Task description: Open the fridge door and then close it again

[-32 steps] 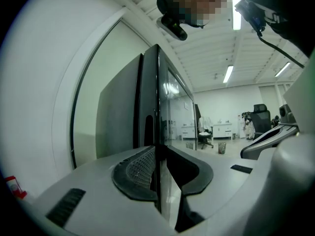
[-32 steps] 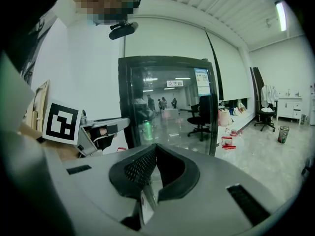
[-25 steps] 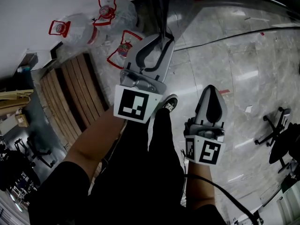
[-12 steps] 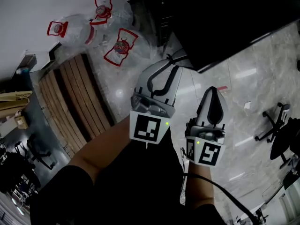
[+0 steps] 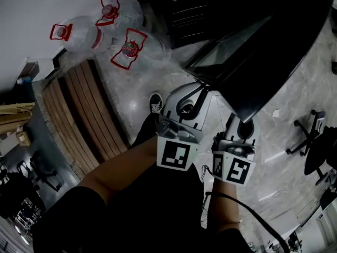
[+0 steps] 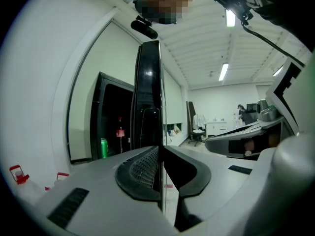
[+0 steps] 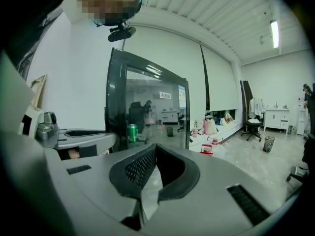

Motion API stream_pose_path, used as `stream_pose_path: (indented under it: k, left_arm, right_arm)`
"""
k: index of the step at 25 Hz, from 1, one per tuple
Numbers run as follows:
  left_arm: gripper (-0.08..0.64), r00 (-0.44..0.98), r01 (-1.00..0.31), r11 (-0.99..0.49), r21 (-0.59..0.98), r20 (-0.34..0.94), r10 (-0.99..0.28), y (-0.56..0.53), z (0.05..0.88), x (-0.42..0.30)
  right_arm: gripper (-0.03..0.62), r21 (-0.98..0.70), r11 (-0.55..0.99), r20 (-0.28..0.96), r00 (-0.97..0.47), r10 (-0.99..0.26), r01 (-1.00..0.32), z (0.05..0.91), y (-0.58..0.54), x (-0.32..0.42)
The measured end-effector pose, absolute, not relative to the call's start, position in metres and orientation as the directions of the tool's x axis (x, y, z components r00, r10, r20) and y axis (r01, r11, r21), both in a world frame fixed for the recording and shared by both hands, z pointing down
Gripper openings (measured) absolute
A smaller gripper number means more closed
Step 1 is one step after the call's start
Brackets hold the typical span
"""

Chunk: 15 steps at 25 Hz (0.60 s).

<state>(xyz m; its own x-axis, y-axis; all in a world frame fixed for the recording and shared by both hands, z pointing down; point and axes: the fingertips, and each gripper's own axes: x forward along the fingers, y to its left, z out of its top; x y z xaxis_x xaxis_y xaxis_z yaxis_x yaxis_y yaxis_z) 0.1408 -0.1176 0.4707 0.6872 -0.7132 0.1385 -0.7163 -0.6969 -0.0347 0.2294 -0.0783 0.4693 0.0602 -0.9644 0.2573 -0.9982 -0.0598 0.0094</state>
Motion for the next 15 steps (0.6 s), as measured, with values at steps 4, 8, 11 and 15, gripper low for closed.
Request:
stream_pose_path:
  k: [4, 8, 11, 15]
  left_arm:
    - [0.040, 0.680, -0.725, -0.689, -0.024, 0.138, -0.720, -0.118, 0.472, 0.141]
    - [0.041, 0.671, -0.734, -0.679, -0.020, 0.135, -0.729, -0.121, 0.472, 0.141]
    - [0.041, 0.669, -0.735, -0.678, -0.022, 0.135, -0.731, -0.123, 0.474, 0.140]
    - [0.040, 0.671, -0.733, -0.680, -0.026, 0.134, -0.729, -0.125, 0.473, 0.137]
  right_arm:
    - [0.015, 0.006, -0.054, 0.258, 0.054, -0.965, -0.999, 0.469, -0.074, 0.233]
    - [0.015, 0.001, -0.046, 0.263, 0.045, -0.964, -0.999, 0.473, -0.075, 0.238]
    - [0.015, -0.007, -0.039, 0.258, 0.036, -0.965, -0.999, 0.474, -0.080, 0.235]
    - [0.015, -0.007, -0.013, 0.267, 0.011, -0.964, -1.000, 0.475, -0.087, 0.227]
